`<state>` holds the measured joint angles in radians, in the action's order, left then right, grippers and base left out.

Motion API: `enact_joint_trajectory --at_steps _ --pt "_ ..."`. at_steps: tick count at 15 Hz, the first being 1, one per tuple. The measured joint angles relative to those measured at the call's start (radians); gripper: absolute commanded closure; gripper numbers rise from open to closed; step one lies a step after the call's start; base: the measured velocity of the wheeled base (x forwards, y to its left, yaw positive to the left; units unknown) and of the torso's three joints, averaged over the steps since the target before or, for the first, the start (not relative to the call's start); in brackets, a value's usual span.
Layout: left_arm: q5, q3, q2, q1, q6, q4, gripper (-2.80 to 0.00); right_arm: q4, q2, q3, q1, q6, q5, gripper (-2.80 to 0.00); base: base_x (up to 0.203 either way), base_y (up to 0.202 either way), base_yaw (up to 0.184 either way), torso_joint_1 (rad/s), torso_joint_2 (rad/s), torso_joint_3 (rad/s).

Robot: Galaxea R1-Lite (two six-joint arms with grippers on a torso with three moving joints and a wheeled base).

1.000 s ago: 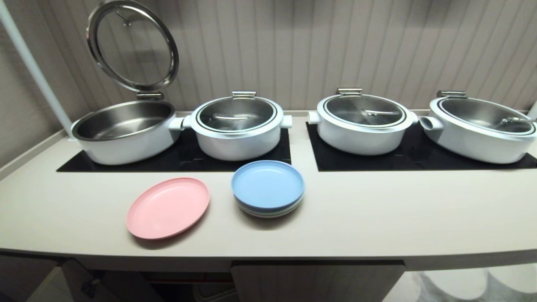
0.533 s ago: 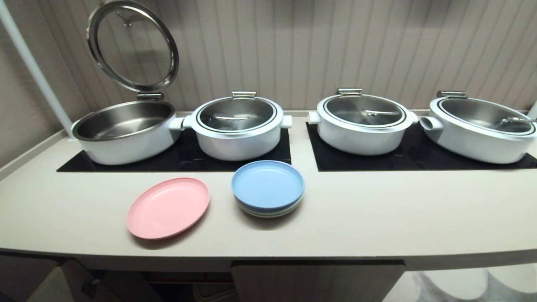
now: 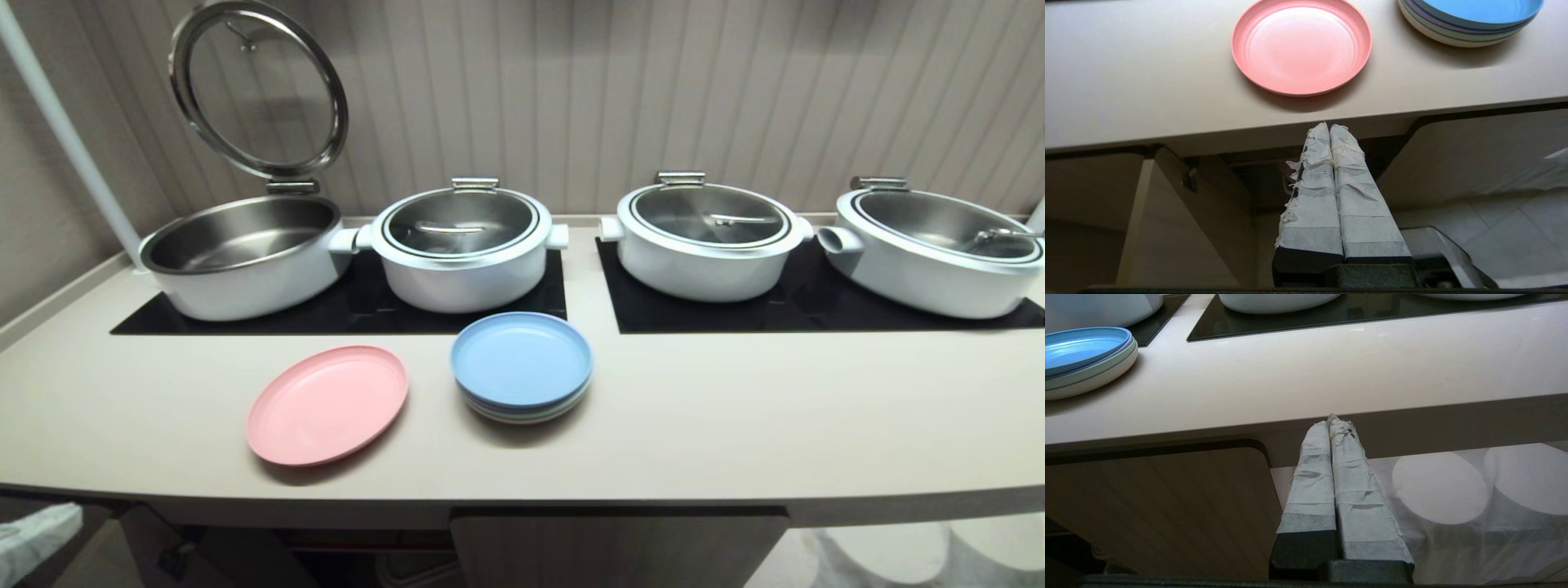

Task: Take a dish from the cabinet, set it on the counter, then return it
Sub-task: Pick up the plate from the table

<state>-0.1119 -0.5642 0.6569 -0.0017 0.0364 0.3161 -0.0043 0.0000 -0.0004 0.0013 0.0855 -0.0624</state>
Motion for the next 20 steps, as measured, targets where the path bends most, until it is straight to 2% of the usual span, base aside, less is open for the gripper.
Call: enact_joint_trajectory --at_steps 5,9,12,15,18,19,20 --pt "0.001 -0.242 0.308 0.002 -0.130 0.245 0.00 0.000 0.000 0.000 0.000 0.000 0.000 0.00 0.000 0.000 0.000 0.000 0.00 0.000" --pt "0.000 -0.336 0.518 0.014 -0.171 0.278 0.00 0.000 0.000 0.000 0.000 -0.001 0.000 0.00 0.000 0.000 0.000 0.000 0.00 0.000" --pt "0.000 -0.397 0.656 0.056 -0.158 0.279 0.00 0.000 0.000 0.000 0.000 0.000 0.000 0.00 0.000 0.000 0.000 0.000 0.00 0.000" --pt "-0.004 -0.437 0.763 0.118 -0.061 0.275 0.00 0.000 0.000 0.000 0.000 0.000 0.000 0.00 0.000 0.000 0.000 0.000 0.00 0.000" --pt "-0.010 -0.474 0.848 0.143 -0.040 0.271 0.00 0.000 0.000 0.000 0.000 0.000 0.000 0.00 0.000 0.000 0.000 0.000 0.00 0.000" --pt "-0.011 -0.485 0.876 0.149 -0.039 0.267 -2.80 0.000 0.000 0.000 0.000 0.000 0.000 0.00 0.000 0.000 0.000 0.000 0.00 0.000" --pt "-0.012 -0.492 0.904 0.152 -0.039 0.252 -2.80 0.000 0.000 0.000 0.000 0.000 0.000 0.00 0.000 0.000 0.000 0.000 0.00 0.000"
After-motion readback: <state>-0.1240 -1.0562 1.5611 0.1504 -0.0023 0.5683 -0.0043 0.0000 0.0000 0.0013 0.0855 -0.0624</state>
